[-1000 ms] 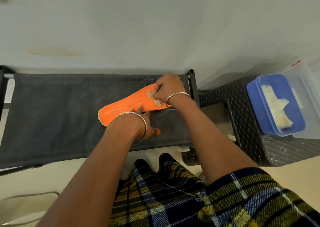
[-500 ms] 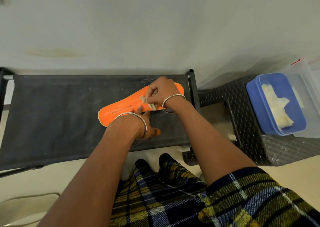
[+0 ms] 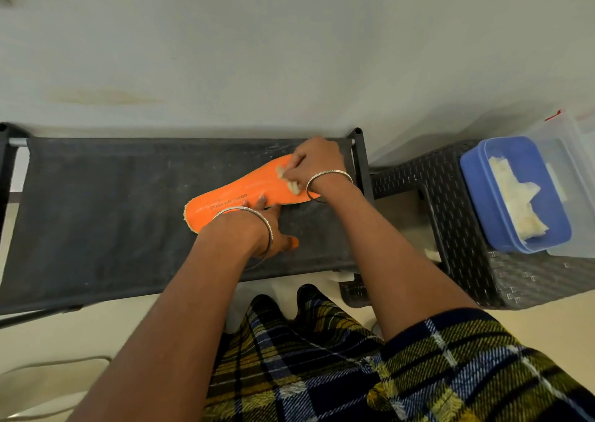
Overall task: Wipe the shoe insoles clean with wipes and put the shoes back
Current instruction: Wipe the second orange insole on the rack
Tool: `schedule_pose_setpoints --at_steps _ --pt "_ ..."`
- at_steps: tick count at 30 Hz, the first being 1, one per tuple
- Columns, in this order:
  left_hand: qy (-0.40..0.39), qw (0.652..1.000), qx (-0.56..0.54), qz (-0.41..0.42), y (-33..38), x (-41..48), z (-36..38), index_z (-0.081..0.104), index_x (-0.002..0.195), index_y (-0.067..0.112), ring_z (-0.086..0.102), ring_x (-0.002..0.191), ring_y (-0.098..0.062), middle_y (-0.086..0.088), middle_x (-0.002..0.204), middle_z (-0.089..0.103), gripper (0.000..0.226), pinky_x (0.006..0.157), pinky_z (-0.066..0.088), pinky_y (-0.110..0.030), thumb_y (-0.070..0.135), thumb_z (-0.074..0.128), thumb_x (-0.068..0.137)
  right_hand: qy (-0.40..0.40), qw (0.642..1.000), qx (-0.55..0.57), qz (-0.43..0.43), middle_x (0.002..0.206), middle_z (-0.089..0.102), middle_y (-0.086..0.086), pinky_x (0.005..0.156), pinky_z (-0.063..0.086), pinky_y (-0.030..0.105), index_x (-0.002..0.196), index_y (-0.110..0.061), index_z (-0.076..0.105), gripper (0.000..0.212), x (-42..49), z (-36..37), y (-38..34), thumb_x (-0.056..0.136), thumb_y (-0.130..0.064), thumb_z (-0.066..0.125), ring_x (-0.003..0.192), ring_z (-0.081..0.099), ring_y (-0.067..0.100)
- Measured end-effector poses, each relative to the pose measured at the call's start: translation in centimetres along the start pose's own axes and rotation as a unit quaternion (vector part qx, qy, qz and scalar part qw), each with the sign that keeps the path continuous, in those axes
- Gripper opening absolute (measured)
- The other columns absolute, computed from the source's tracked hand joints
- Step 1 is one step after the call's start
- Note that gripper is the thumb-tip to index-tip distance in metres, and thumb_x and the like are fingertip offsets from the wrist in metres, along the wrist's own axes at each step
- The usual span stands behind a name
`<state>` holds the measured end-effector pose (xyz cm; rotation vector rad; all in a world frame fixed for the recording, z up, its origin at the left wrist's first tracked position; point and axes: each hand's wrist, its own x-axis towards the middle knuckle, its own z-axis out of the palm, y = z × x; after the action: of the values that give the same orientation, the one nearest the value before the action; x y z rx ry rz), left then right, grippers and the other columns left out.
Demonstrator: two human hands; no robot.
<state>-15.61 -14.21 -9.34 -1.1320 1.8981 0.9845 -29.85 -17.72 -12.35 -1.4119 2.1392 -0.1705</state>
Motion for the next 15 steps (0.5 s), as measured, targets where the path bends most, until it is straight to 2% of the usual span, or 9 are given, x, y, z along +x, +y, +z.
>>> schedule_pose_setpoints --at_steps 2,4,6,9,10,12,15 --pt "-0.003 1.0 -0.004 0.0 0.0 -0.1 -0.1 -0.008 0.154 0.025 -0.009 0.148 -0.033 -0.002 0.161 -0.018 0.084 0.12 0.008 -0.051 0.054 0.045 0.096 0.067 0.997 -0.013 0.042 0.094 0.075 0.006 0.08 0.057 0.034 0.088 -0.012 0.077 0.016 0.4 -0.2 0.7 0.078 -0.024 0.078 0.091 0.069 0.027" --pt "-0.003 1.0 -0.004 -0.001 0.0 -0.1 -0.1 -0.008 0.154 0.024 -0.009 0.148 -0.033 -0.002 0.161 -0.018 0.084 0.12 0.008 -0.05 0.053 0.045 0.096 0.09 0.995 -0.011 0.043 0.096 0.074 0.009 0.079 0.056 0.034 0.09 -0.011 0.075 0.016 0.4 -0.2 0.7 0.08 -0.024 0.077 0.092 0.069 0.03" --pt "-0.002 1.0 -0.004 -0.002 0.1 -0.1 0.0 -0.008 0.155 0.023 -0.01 0.148 -0.034 -0.003 0.161 -0.018 0.084 0.12 0.008 -0.05 0.053 0.045 0.096 0.059 0.998 -0.019 0.016 0.092 0.074 0.005 0.082 0.057 0.034 0.086 -0.013 0.076 0.01 0.0 0.0 0.2 0.079 -0.02 0.077 0.09 0.07 0.026" --pt "0.001 1.0 0.0 -0.005 0.3 -0.1 0.0 -0.008 0.155 0.025 -0.01 0.148 -0.034 -0.003 0.161 -0.017 0.085 0.119 0.008 -0.051 0.054 0.046 0.096 -0.048 0.998 0.023 -0.033 0.067 0.07 -0.007 0.079 0.06 0.032 0.075 -0.015 0.078 0.009 -0.9 0.1 -0.7 0.072 -0.006 0.075 0.069 0.07 0.014" --pt "0.0 1.0 0.0 -0.005 0.3 -0.1 0.0 -0.009 0.155 0.026 -0.01 0.148 -0.034 -0.002 0.161 -0.017 0.085 0.119 0.008 -0.051 0.054 0.046 0.096 -0.058 0.997 0.03 -0.032 0.063 0.068 -0.009 0.078 0.06 0.032 0.074 -0.015 0.078 0.009 -0.9 0.0 -0.7 0.071 -0.006 0.076 0.067 0.07 0.014" --pt "-0.004 1.0 -0.002 -0.004 0.2 -0.2 -0.1 -0.008 0.155 0.024 -0.01 0.148 -0.034 -0.002 0.161 -0.018 0.084 0.12 0.008 -0.051 0.053 0.045 0.096 -0.017 1.0 0.025 0.0 0.074 0.073 -0.004 0.083 0.058 0.032 0.076 -0.015 0.078 0.003 -0.4 -0.6 0.1 0.073 -0.016 0.08 0.078 0.071 0.016" --pt "-0.009 1.0 -0.007 -0.001 0.0 -0.3 -0.2 -0.009 0.154 0.024 -0.01 0.148 -0.033 -0.002 0.161 -0.019 0.084 0.12 0.007 -0.051 0.053 0.044 0.097 0.063 0.995 0.028 0.067 0.091 0.075 0.004 0.085 0.057 0.034 0.079 -0.017 0.075 0.015 0.1 -1.1 1.5 0.078 -0.03 0.082 0.089 0.07 0.022"
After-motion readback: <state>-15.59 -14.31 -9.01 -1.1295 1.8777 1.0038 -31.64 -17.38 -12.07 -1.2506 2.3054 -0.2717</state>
